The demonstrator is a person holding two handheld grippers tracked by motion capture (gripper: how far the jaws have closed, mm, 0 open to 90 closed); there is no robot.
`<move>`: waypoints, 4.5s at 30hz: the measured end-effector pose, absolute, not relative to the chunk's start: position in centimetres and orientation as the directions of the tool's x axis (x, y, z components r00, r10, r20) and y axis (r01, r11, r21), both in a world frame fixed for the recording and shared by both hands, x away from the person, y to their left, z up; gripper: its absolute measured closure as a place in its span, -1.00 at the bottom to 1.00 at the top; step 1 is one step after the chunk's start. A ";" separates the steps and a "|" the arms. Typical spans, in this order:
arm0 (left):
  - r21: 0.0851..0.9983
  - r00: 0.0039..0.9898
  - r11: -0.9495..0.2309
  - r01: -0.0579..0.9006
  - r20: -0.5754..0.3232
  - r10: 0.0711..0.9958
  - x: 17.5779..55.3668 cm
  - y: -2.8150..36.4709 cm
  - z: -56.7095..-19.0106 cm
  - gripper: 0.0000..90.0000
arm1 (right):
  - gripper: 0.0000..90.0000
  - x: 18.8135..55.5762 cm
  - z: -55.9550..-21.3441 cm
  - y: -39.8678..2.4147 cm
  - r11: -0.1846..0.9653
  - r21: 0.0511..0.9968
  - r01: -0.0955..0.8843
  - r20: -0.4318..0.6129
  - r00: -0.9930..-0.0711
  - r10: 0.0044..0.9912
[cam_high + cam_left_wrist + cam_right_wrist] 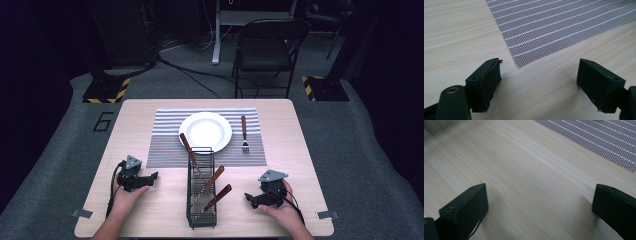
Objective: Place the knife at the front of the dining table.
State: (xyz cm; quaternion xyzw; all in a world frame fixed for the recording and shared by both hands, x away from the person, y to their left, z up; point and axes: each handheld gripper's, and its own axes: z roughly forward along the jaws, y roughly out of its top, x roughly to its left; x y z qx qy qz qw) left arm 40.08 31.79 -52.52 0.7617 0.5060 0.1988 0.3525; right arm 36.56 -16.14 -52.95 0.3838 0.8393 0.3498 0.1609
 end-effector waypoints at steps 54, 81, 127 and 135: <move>0.807 0.581 -0.166 0.567 -0.248 0.775 38.9 21.9 -41.4 -0.07 | -1.00 36.5 -52.9 -16.1 0.458 0.710 0.535 0.002 -0.652 0.758; 0.795 0.575 -0.163 0.585 -0.264 0.774 41.6 19.2 -43.0 0.19 | -1.00 36.6 -52.9 -16.2 0.464 0.710 0.530 -0.001 -0.658 0.753; 0.857 0.592 -0.147 0.494 -0.208 0.779 38.2 20.1 -40.9 0.54 | -1.00 36.6 -52.9 -16.2 0.461 0.711 0.532 0.003 -0.657 0.754; 0.850 0.632 -0.189 0.492 -0.199 0.749 37.9 19.0 -41.5 0.58 | -1.00 36.6 -52.9 -16.2 0.461 0.711 0.531 0.002 -0.657 0.754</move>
